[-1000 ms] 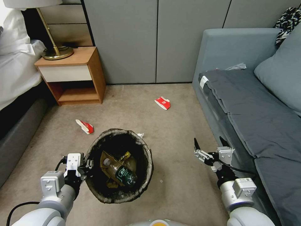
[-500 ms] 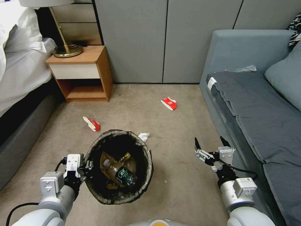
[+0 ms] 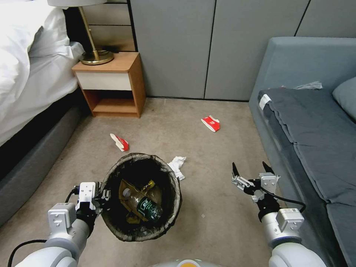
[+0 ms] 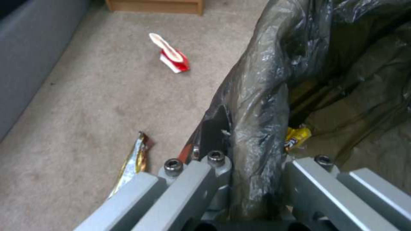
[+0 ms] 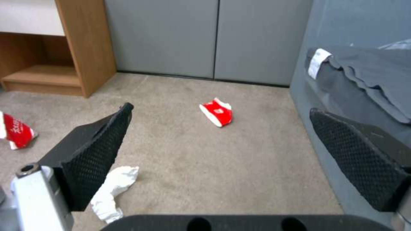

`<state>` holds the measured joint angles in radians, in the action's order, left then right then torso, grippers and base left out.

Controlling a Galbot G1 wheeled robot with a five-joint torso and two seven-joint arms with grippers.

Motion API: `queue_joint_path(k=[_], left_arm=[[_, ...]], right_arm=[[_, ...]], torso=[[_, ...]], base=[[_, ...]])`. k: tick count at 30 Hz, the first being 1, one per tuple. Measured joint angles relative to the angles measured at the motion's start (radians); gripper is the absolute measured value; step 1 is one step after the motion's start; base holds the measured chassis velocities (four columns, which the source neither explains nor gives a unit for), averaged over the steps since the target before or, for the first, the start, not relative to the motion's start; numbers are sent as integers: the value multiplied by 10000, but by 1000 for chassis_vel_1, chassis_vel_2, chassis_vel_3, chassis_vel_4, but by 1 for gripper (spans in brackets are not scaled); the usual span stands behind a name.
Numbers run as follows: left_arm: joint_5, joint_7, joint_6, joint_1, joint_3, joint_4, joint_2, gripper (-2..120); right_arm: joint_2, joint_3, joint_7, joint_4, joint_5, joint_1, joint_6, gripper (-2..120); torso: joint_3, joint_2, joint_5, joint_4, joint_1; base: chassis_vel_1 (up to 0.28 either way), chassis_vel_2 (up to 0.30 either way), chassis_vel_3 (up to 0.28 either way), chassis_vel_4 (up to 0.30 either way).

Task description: Pick up the trash bin, then pick up the garbage from the floor and place it into the trash bin.

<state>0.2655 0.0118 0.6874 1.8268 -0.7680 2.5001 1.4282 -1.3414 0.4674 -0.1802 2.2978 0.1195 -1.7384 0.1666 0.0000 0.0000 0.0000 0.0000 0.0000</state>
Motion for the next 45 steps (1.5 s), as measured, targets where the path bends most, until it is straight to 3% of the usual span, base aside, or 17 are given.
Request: queue_joint_path(k=[45], left_arm=[[-36, 1, -250, -80, -27, 0, 8, 0]], right_arm=[[-183, -122, -354, -146, 54, 10, 153, 100]], torso=[[0, 0, 0, -1, 1]], base=[[17, 17, 15, 17]])
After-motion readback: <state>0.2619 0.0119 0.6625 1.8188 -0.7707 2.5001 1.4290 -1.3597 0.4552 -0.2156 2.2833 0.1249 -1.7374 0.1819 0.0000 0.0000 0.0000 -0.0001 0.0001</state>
